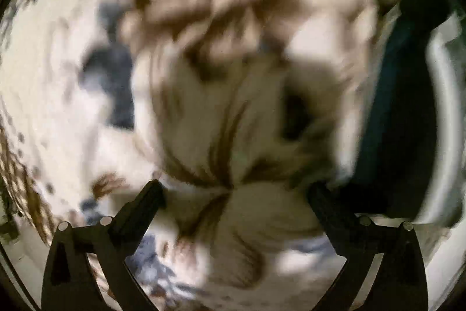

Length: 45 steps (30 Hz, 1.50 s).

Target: Fold small clothes

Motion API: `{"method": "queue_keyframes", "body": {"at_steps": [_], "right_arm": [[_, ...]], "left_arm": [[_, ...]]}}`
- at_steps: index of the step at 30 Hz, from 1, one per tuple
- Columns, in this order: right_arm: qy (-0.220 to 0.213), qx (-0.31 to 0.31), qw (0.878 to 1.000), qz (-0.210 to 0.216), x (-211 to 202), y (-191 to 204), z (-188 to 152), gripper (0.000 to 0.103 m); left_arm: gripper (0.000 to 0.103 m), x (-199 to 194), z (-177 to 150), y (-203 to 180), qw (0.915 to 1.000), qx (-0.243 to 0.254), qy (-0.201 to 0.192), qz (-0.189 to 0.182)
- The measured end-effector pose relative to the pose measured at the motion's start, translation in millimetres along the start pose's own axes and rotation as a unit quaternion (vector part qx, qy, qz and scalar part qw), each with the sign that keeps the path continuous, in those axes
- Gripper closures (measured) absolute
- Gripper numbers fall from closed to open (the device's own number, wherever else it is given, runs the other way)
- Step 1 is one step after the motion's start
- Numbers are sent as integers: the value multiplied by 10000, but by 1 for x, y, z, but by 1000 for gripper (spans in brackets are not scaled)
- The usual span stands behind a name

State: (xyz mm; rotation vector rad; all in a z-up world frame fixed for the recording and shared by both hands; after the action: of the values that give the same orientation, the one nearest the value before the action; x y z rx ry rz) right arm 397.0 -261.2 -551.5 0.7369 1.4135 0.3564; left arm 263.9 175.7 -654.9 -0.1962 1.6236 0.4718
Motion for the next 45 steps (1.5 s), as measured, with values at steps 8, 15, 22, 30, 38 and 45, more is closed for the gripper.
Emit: {"method": "queue_keyframes", "body": {"at_steps": [8,15,22,30,38,45], "right_arm": [[-205,-477,9985,-196,42,30,53,94],[-512,-682,9937,-730,9,31,67,95],[201,-295,9966,-749,42,5,81,94],[175,-322,9990,-274,16,8,68,67],[749,135,9956,547,12,3,-7,57],[679,4,9976,95,19,-4,-60,98]], "left_arm": [[0,19,13,-4,9985,-96,444,292],[0,-61,48,6,9988,-404,-292,18],[0,-78,146,-84,9914,-225,-525,-1176],[31,-78,195,-137,9912,209,-300,-1275],[29,-127,139,-84,9916,103,-940,-882],[24,-108,88,-60,9966,33,-743,-364]]}}
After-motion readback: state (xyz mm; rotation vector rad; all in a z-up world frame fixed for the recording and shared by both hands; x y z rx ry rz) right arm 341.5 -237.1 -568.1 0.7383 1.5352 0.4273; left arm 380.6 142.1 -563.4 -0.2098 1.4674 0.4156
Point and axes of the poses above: each gripper's, at about its wrist camera, not at the fingertips, and x roughly the way its jaws point, y to its left, z to its top, the point moved 6 cm from there along x, roughly the way its jaws point, and after that the axes turned 15 degrees about z, right-handed, at the moved point
